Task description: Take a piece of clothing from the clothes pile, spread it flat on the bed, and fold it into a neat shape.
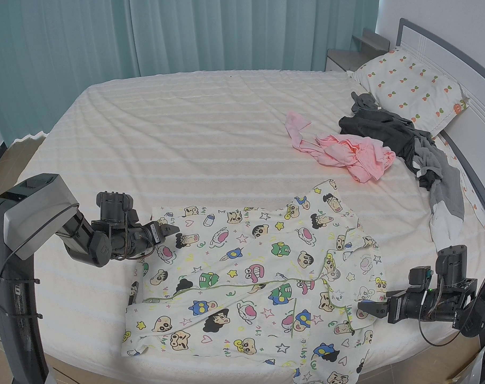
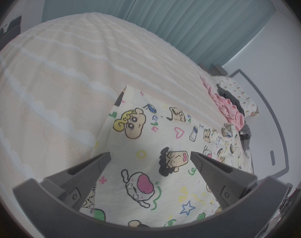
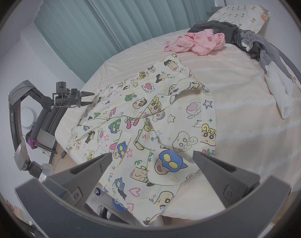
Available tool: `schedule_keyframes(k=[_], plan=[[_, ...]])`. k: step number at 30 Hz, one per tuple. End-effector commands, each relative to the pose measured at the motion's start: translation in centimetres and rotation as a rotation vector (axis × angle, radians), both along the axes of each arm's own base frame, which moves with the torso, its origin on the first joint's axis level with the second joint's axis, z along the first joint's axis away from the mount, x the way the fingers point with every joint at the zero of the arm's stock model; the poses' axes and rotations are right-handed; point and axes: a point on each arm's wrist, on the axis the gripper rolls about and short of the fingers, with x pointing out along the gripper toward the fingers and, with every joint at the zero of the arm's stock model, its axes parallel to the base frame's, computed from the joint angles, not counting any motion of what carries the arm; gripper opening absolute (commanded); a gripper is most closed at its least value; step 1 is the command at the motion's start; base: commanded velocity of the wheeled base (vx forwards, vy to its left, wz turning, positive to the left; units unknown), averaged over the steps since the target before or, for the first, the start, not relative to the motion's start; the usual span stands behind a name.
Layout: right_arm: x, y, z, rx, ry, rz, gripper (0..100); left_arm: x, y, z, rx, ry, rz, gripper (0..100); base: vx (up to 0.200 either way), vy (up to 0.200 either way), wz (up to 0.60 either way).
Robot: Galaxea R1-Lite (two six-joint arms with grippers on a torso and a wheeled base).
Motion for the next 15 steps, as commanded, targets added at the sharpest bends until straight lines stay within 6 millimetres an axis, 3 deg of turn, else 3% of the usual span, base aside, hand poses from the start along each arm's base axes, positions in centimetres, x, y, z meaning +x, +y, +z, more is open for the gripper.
schedule_keyframes(k=[1,15], plan=[[0.01,0.03,-0.28,-0.002,0.014,0.002,100,0.13,0.20,0.00,0.008,-0.001,0.004,100,0.000,0.000,0.00],[0.16,0.06,-0.33,-0.002,0.013,0.002,100,0.02,0.98,-0.14,0.034,-0.001,0.007,100,0.000,0.000,0.00]])
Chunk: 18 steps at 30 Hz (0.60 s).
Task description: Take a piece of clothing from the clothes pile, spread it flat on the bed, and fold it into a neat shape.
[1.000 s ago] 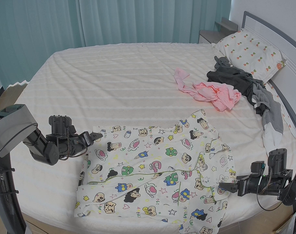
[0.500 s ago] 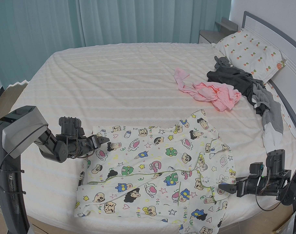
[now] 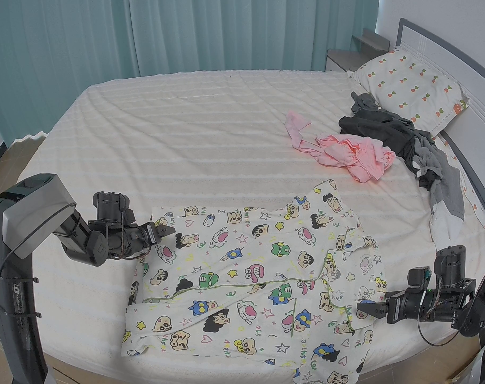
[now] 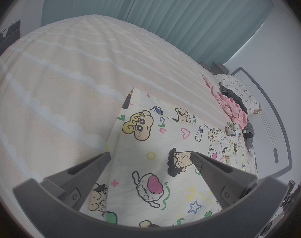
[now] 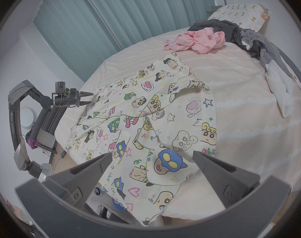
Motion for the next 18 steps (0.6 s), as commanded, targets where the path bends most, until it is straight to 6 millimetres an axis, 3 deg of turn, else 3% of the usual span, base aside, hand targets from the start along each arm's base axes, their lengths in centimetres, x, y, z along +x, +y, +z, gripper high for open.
schedule_keyframes(k=[1,10,11,18], plan=[[0.01,0.01,-0.08,0.000,0.004,0.001,100,0.00,0.07,-0.02,0.001,0.000,0.001,100,0.000,0.000,0.00],[0.00,0.02,-0.08,0.002,0.004,0.003,100,0.48,-0.10,-0.76,0.001,0.005,0.000,100,0.000,0.000,0.00],[0.00,0.02,-0.08,0.002,0.004,0.003,100,0.50,-0.10,-0.80,0.001,0.006,0.000,0,0.000,0.000,0.00],[0.00,0.02,-0.08,0.003,0.005,0.004,100,0.58,0.41,-0.77,0.000,0.005,0.014,0,0.000,0.000,0.00]])
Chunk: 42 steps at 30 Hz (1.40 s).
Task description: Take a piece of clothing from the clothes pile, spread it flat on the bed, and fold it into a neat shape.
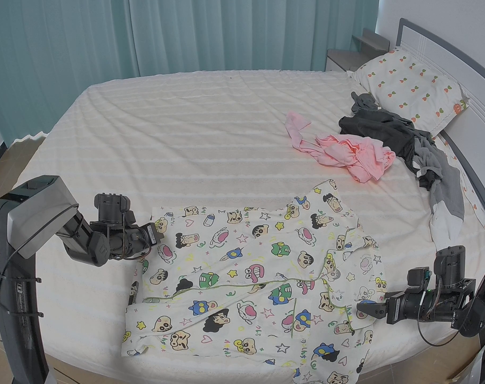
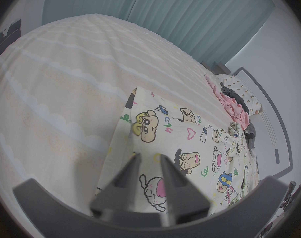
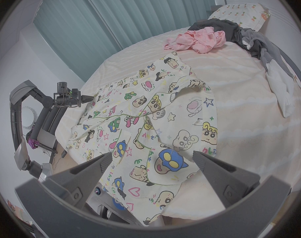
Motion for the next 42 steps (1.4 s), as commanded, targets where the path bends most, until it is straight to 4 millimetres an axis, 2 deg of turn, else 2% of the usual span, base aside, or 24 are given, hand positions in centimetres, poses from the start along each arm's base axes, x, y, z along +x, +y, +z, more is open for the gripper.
schedule_keyframes(k=[1,12,22,23,38,42], plan=[[0.0,0.0,0.0,0.000,0.001,0.001,100,0.1,0.4,0.0,0.000,0.000,0.010,0,0.000,0.000,0.00],[0.0,0.2,-0.3,-0.003,0.016,0.008,100,1.5,1.1,1.3,0.029,-0.062,0.075,0,0.000,0.000,0.00],[0.0,0.2,-0.5,-0.006,0.025,0.007,100,0.8,1.0,0.9,0.035,-0.004,0.071,0,0.000,0.000,0.00],[0.0,0.2,-0.5,-0.007,0.024,0.008,100,0.8,1.0,0.9,0.035,-0.004,0.071,100,0.000,0.000,0.00],[0.1,0.2,-1.1,-0.018,0.046,0.012,100,1.0,0.4,0.0,0.025,0.006,0.055,100,0.000,0.000,0.00],[0.1,0.2,-1.1,-0.018,0.046,0.012,100,1.1,0.3,0.5,0.027,-0.007,0.058,100,0.000,0.000,0.00]])
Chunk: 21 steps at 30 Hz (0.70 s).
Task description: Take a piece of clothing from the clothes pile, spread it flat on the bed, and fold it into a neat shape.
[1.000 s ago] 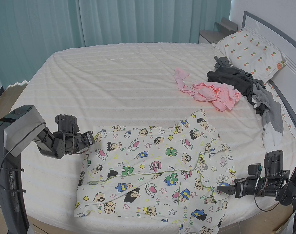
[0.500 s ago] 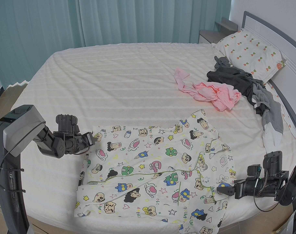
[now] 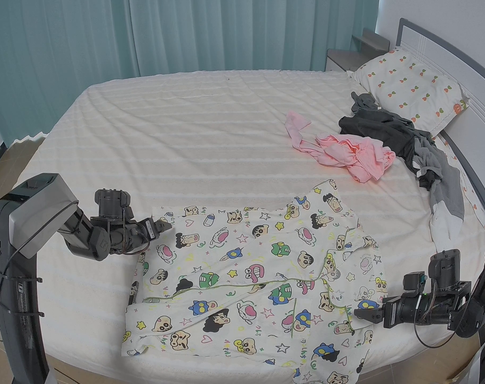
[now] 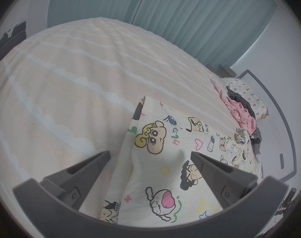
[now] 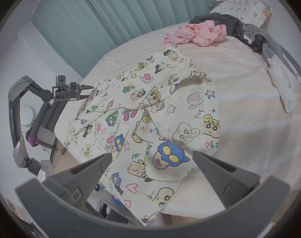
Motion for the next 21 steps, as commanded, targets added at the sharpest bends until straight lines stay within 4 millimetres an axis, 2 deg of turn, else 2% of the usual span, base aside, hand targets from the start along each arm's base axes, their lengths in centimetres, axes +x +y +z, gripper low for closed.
schedule_keyframes(k=[1,7,10,17,21], plan=[[0.0,0.0,-0.1,-0.001,0.007,0.001,100,0.1,0.0,0.4,0.004,-0.012,0.003,100,0.000,0.000,0.00],[0.0,0.0,-0.2,-0.002,0.008,0.002,100,0.0,0.4,2.5,0.004,-0.061,0.009,100,0.000,0.000,0.00],[0.0,0.0,-0.2,-0.002,0.008,0.002,100,-0.2,-0.5,3.3,0.003,-0.075,-0.013,100,0.000,0.000,0.00],[0.0,0.0,-0.2,-0.002,0.008,0.002,100,-0.3,-1.3,2.4,0.002,-0.055,-0.034,100,0.000,0.000,0.00],[0.0,0.0,-0.2,-0.002,0.008,0.002,100,-0.2,-1.6,1.0,0.008,-0.027,-0.040,100,0.000,0.000,0.00]])
